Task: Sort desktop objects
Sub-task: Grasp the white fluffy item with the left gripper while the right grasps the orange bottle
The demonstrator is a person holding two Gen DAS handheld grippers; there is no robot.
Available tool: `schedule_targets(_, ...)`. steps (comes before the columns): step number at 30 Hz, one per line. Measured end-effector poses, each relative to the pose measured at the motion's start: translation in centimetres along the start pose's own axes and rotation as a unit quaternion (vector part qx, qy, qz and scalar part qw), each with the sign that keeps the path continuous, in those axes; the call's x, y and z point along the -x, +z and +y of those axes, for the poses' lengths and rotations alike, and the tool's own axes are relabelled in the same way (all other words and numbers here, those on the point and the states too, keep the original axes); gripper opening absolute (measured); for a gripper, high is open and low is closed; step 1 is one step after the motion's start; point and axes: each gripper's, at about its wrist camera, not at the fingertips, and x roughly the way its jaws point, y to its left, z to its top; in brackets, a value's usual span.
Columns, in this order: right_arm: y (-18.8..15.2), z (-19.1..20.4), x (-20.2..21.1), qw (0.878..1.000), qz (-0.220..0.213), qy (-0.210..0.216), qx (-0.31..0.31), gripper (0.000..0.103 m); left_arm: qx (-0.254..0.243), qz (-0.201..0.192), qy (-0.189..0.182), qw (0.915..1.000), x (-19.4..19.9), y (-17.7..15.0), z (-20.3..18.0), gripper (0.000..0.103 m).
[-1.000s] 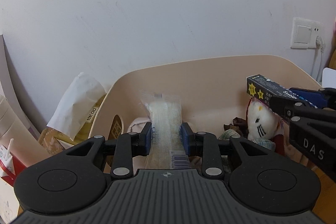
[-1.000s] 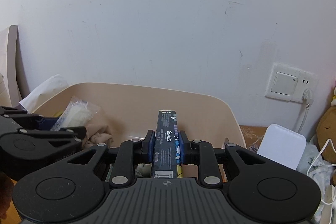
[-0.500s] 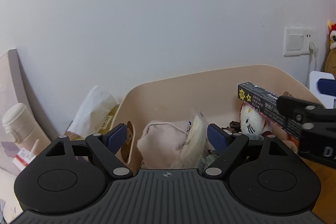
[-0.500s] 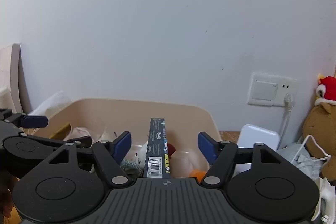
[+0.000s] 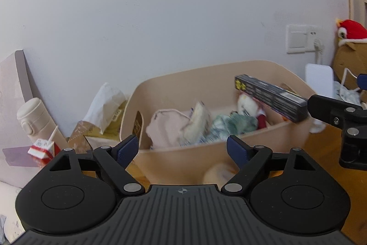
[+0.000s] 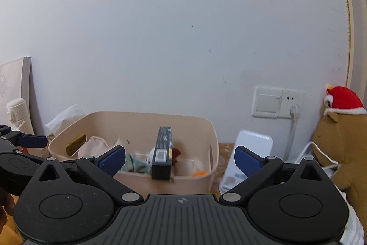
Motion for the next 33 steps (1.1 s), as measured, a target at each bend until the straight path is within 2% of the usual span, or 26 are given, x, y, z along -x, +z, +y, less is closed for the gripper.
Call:
schedule_targets(2,-0.3,-0.4,-0.4,1.000,0.003,-0.003,-0.006,0.103,0.000,0.000,-0.006,1.0000,1.0,-0.7,-0.1,0.086)
schedule_targets(5,-1.7,-1.4,2.1,1.000,0.010,-0.011,-0.003,0.103,0.010,0.005,-0.016,0.9998,2.2,-1.8,0.1,0.086)
schedule_targets(12,-5.0,-1.7,3.5,0.999,0.032,-0.021,-0.002,0.103,0.034,0.024,-0.033,0.9986,3.9,-4.5,0.7,0.086)
schedule_targets(16,-6.9,-1.0,3.6,0.998,0.058,-0.022,0.022,0.103,0.045,0.040,-0.046,0.9971,4.1,-6.3,0.8,0.086)
schedule_targets(22,-9.1,-1.6,3.1,0.996,0.089,-0.006,-0.004,0.103,0.041,0.058,-0.055,0.9960,4.0,-8.4,0.1,0.086)
schedule_targets(27,-10.7,-1.8,2.3,0.994,0.109,-0.012,-0.007,0.103,0.038,0.069,-0.059,0.9951,3.6,-9.2,-0.2,0.086)
schedule_targets(33,-11.6,-1.3,1.3,0.992,0.126,-0.007,0.006,0.103,0.060,0.068,-0.067,0.9936,3.2,-9.0,-0.1,0.086)
